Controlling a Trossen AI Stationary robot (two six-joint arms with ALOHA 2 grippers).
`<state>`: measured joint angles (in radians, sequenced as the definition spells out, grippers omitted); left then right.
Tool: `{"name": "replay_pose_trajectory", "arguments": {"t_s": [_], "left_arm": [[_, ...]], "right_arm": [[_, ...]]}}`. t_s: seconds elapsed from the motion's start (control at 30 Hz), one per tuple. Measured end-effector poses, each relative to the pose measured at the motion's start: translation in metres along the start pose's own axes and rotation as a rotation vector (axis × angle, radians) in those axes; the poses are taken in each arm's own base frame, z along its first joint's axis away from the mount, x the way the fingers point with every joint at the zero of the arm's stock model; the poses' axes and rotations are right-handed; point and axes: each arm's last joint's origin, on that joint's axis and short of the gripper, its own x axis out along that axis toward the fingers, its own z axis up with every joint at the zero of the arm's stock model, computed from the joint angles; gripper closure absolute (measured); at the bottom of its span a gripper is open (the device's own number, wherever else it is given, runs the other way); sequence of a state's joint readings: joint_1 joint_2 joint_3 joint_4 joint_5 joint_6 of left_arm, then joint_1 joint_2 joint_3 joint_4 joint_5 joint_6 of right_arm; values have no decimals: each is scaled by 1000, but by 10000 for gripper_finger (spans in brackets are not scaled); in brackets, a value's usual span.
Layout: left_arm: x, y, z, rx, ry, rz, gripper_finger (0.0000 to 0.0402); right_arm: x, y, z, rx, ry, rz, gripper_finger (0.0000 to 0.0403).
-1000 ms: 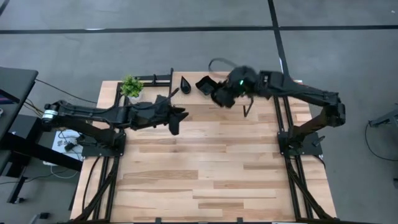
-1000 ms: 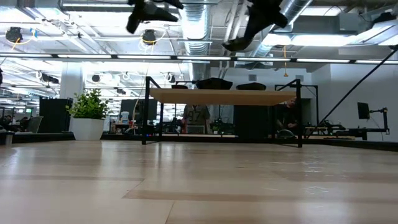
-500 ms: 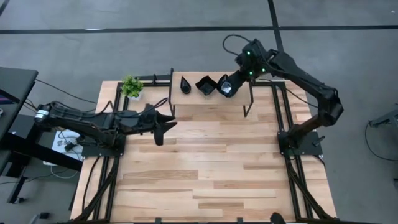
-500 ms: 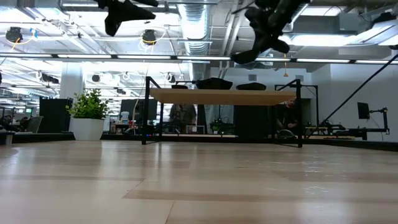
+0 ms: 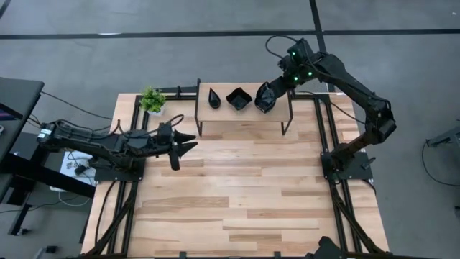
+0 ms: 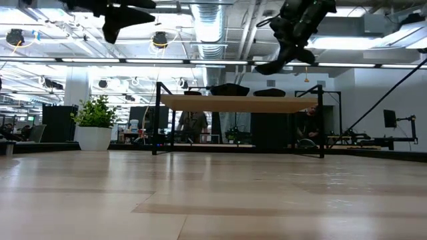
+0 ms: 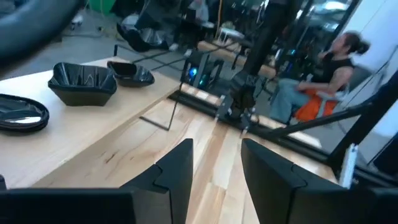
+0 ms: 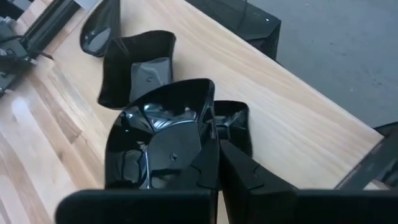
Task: Pick & Place Mini shaped plates
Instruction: Stack the leaf shaped plate on top of the leaf shaped plates on the shelf
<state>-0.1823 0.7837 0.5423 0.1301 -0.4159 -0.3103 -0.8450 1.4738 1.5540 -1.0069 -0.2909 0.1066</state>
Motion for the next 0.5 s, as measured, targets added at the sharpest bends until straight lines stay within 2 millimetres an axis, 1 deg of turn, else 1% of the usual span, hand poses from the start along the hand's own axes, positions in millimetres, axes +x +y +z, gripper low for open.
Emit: {"name": "replay_pose_trajectory", "arguments": {"t_s": [0.07, 0.23, 0.37, 0.5], "left_arm": [[-6, 2, -4, -16, -31, -35, 264], [-24, 4, -8, -19, -75, -142, 267], [-35, 4, -6, -13, -115, -182, 268], [-41, 4, -5, -3, -130, -204, 268]], "right_arm": [[2, -2, -1, 4, 3, -3, 403], [18, -8, -12, 19, 52, -7, 403], [26, -11, -11, 30, 7, 0, 403], [27, -14, -10, 45, -3, -7, 403]]}}
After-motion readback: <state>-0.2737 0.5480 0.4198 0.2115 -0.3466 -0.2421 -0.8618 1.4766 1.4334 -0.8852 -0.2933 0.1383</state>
